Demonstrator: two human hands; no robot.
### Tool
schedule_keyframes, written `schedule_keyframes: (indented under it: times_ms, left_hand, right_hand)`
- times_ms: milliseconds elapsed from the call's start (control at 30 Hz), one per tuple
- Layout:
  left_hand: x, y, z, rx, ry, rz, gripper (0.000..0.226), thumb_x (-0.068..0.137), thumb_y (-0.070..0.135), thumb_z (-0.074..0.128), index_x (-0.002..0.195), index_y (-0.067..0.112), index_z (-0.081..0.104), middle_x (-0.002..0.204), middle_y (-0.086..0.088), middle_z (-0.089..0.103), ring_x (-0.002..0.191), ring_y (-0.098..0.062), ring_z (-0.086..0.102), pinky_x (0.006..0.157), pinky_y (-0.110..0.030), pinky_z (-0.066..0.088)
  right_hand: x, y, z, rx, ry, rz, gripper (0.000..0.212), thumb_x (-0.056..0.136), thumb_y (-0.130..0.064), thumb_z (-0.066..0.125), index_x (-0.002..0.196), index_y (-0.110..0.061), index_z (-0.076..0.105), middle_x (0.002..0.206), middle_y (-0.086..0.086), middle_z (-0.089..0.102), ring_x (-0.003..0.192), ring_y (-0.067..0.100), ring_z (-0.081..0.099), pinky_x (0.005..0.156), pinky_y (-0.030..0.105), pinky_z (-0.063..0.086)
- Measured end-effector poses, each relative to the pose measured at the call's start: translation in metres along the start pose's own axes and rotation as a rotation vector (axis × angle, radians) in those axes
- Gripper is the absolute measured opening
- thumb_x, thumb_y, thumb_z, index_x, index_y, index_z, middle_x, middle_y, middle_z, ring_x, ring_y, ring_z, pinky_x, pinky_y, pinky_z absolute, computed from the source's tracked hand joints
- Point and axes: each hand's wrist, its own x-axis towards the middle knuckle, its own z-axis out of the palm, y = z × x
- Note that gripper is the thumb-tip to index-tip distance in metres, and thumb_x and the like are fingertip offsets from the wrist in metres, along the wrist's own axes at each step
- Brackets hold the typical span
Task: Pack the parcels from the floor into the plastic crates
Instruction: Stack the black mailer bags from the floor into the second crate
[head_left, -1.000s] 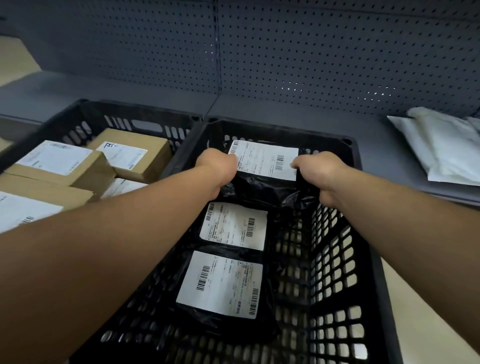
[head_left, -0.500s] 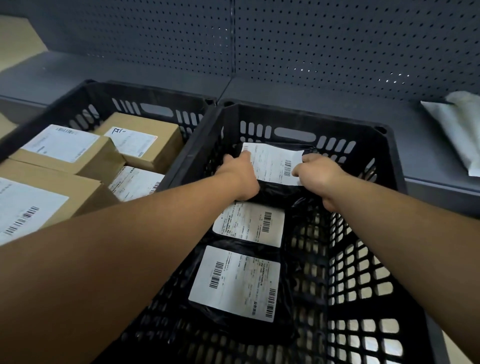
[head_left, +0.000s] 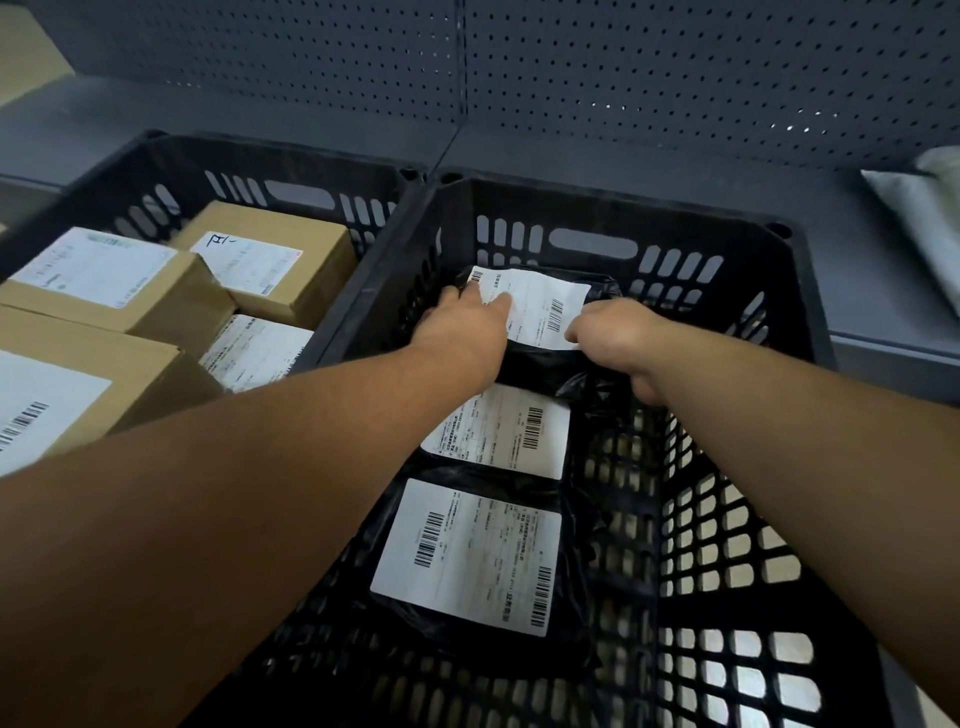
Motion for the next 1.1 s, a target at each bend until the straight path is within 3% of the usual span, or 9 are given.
schedule_keyframes:
  times_ms: [167,333,433,567,667,833,1100]
  left_hand:
    - [0.002,0.002,0.005,0.043,0.017,0.009,0.093,0.083,-0.001,0.062,0.160,0.023,0.016,0.162,-0.015,0.020,0.145,-0.036,0.024,0.114,-0.049,0.038]
    - [0.003,0.008,0.006,0.113,0.033,-0.011,0.078,0.079,0.005,0.067,0.146,0.019,0.028,0.148,-0.018,0.032,0.135,-0.037,0.033,0.109,-0.049,0.041]
    - [0.003,0.016,0.003,0.113,0.005,-0.048,0.078,0.080,0.011,0.067,0.146,0.018,0.026,0.150,-0.018,0.029,0.136,-0.037,0.032,0.108,-0.049,0.039]
    - [-0.001,0.030,-0.004,0.160,0.050,-0.059,0.087,0.082,0.023,0.071,0.152,0.015,0.021,0.164,-0.021,0.009,0.147,-0.038,0.021,0.113,-0.048,0.035]
    - [-0.007,0.043,-0.010,0.132,0.127,0.013,0.085,0.084,0.022,0.067,0.155,0.015,0.020,0.167,-0.018,0.002,0.151,-0.037,0.013,0.117,-0.048,0.030]
    - [-0.016,0.084,-0.036,-0.065,0.296,0.159,0.067,0.089,0.018,0.059,0.151,0.015,0.034,0.164,-0.014,0.020,0.147,-0.036,0.024,0.115,-0.051,0.032]
    - [-0.039,0.167,-0.084,-0.263,0.496,0.277,0.055,0.091,0.024,0.052,0.146,0.019,0.045,0.153,-0.006,0.039,0.137,-0.032,0.039,0.108,-0.049,0.039]
  right_hand:
    - [-0.006,-0.008,-0.010,-0.361,0.072,-0.112,0.014,0.097,-0.016,0.048,0.110,-0.015,0.055,0.100,0.004,0.056,0.096,0.026,0.058,0.088,0.034,0.054]
    - [-0.021,-0.008,-0.027,-0.648,0.088,-0.187,0.053,0.091,-0.030,0.053,0.141,-0.017,0.046,0.133,0.011,0.055,0.119,0.035,0.054,0.100,0.045,0.050]
    - [-0.035,-0.003,-0.045,-0.738,0.136,-0.297,0.054,0.090,-0.032,0.056,0.143,-0.020,0.046,0.138,0.012,0.050,0.127,0.035,0.048,0.106,0.049,0.044]
    - [-0.052,0.007,-0.076,-0.752,0.199,-0.464,0.055,0.094,-0.031,0.054,0.147,-0.020,0.044,0.143,0.010,0.047,0.133,0.033,0.042,0.111,0.046,0.039]
    - [-0.063,0.019,-0.101,-0.709,0.236,-0.568,0.051,0.095,-0.030,0.053,0.144,-0.021,0.048,0.138,0.008,0.051,0.132,0.031,0.044,0.108,0.043,0.042]
    - [-0.080,0.050,-0.144,-0.617,0.393,-0.644,0.048,0.094,-0.029,0.054,0.142,-0.024,0.050,0.134,0.005,0.055,0.128,0.028,0.047,0.107,0.043,0.043]
    - [-0.099,0.118,-0.212,-0.533,0.526,-0.541,0.056,0.091,-0.035,0.056,0.145,-0.024,0.044,0.136,0.007,0.054,0.129,0.031,0.047,0.106,0.046,0.043]
